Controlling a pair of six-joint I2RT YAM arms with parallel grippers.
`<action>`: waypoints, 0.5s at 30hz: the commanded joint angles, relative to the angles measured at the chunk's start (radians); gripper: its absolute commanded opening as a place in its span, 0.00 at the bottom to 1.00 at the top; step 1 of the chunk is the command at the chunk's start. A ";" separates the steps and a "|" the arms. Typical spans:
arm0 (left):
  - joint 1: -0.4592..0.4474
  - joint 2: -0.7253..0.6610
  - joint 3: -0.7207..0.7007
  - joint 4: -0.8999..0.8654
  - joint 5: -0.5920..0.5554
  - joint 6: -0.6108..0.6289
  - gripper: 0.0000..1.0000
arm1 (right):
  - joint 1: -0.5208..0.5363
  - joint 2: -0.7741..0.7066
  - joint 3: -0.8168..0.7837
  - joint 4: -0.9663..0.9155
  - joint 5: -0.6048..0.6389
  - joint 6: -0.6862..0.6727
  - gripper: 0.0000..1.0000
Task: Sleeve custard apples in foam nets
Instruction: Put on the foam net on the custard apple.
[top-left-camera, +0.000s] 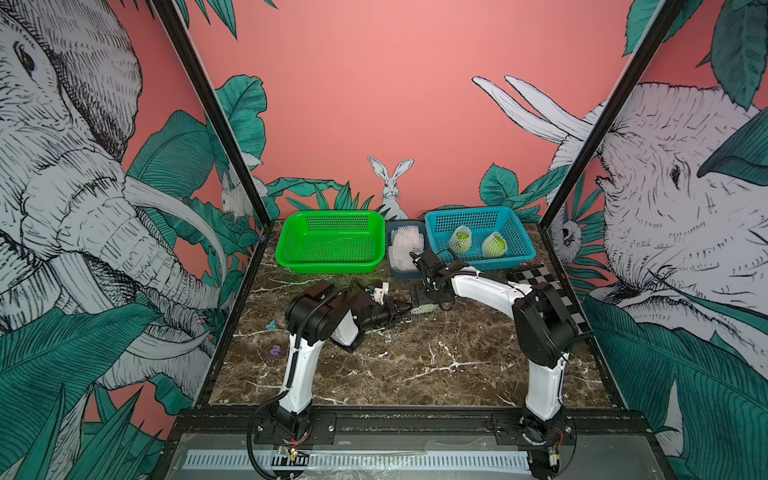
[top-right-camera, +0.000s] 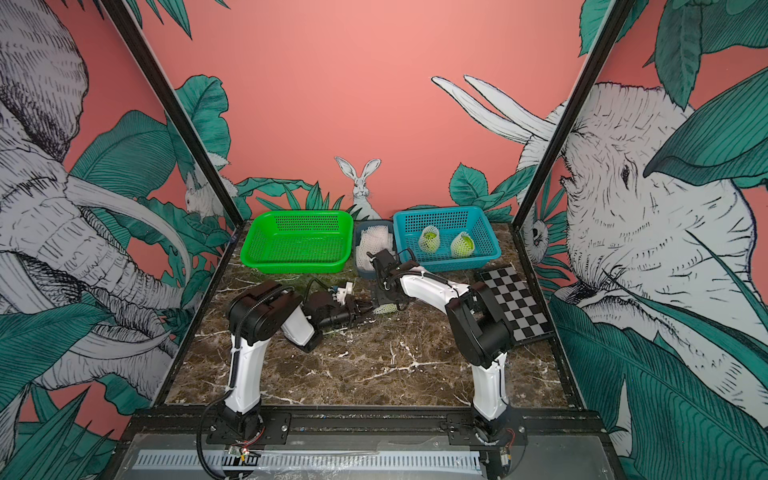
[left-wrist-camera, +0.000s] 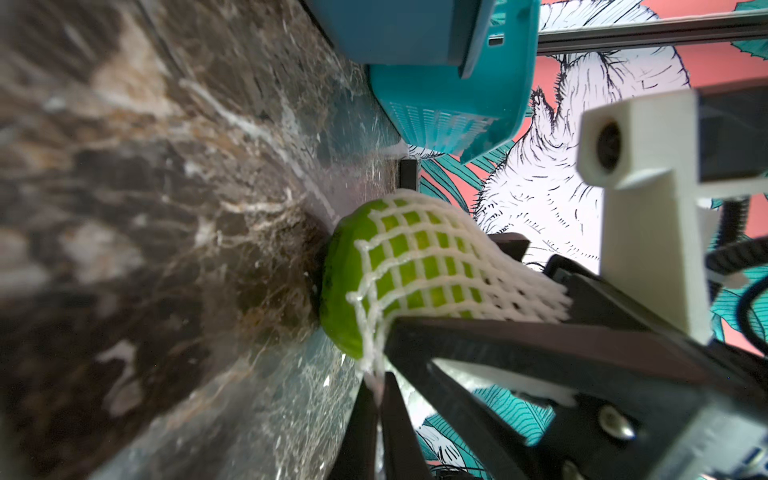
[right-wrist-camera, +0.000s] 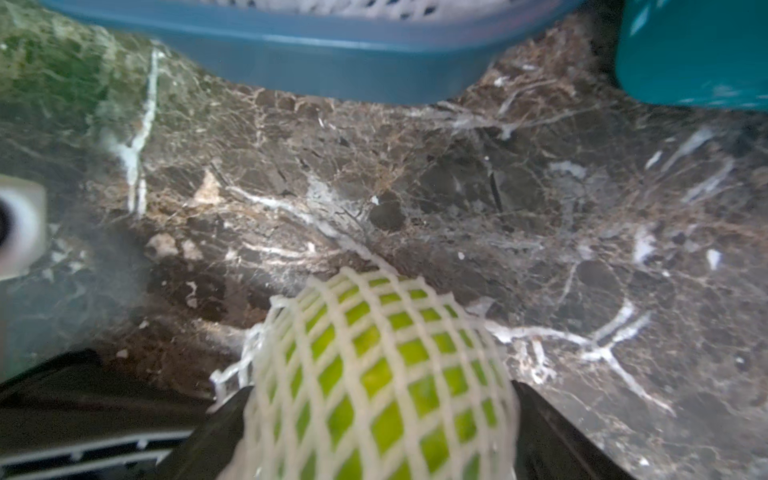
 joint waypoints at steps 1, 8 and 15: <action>-0.006 -0.008 -0.009 0.004 -0.005 -0.006 0.15 | -0.007 0.010 0.009 0.014 -0.007 0.006 0.88; -0.006 -0.045 -0.051 0.004 -0.008 -0.005 0.30 | -0.027 -0.025 -0.032 0.050 -0.058 -0.019 0.83; -0.003 -0.129 -0.132 0.005 -0.034 0.000 0.33 | -0.039 -0.052 -0.081 0.071 -0.130 -0.099 0.83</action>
